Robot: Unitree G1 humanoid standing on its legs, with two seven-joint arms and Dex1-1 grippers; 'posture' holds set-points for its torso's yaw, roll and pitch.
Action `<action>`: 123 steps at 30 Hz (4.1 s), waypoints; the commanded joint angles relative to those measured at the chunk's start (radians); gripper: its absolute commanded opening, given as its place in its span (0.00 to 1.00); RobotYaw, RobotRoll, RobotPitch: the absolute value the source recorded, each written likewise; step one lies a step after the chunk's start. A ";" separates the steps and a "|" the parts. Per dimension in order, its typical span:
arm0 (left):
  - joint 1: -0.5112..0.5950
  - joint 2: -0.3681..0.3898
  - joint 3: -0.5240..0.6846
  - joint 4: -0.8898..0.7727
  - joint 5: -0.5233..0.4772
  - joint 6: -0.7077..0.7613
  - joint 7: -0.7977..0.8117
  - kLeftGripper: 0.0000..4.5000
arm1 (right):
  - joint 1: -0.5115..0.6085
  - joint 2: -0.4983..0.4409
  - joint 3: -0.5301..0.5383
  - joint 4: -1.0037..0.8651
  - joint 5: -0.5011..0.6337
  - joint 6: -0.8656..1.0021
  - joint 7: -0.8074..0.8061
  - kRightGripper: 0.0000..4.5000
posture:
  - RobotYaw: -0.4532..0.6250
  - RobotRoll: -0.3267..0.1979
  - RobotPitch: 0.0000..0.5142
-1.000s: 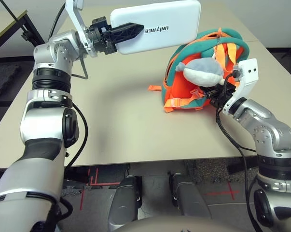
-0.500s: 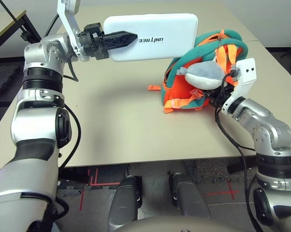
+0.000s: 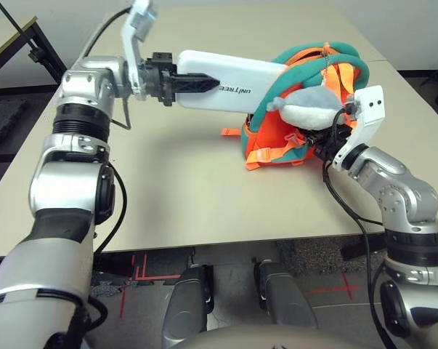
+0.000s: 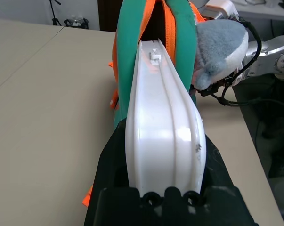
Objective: Put the pencil case into the backpack and zip it.
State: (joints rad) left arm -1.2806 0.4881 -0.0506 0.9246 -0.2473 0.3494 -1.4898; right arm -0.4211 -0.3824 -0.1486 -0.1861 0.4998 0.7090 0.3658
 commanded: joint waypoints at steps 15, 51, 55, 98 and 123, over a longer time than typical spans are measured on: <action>-0.161 -0.290 -0.013 0.283 0.159 -0.232 0.245 0.27 | 0.003 0.006 0.022 0.044 -0.030 0.012 -0.003 0.05 | 0.24 0.62 0.25; 0.121 -0.019 0.031 -0.361 0.006 0.126 0.155 1.00 | -0.028 0.029 0.060 0.098 -0.061 -0.018 0.035 0.05 | 0.28 0.62 0.26; 0.141 -0.044 0.008 -0.364 0.005 0.117 0.194 1.00 | -0.030 0.030 0.060 0.100 -0.065 -0.019 0.038 0.05 | 0.27 0.62 0.26; 0.070 -0.173 -0.021 -0.144 0.049 0.006 0.350 0.68 | -0.019 0.035 0.056 0.094 -0.074 -0.026 0.041 0.05 | 0.26 0.62 0.24; 0.077 -0.114 0.011 -0.218 0.024 0.092 0.309 0.80 | -0.019 0.044 0.056 0.101 -0.082 -0.030 0.043 0.05 | 0.27 0.62 0.26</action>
State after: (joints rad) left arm -1.2156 0.3779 -0.0261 0.7253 -0.2163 0.4319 -1.1751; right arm -0.4528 -0.3445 -0.1208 -0.1173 0.4274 0.6549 0.4068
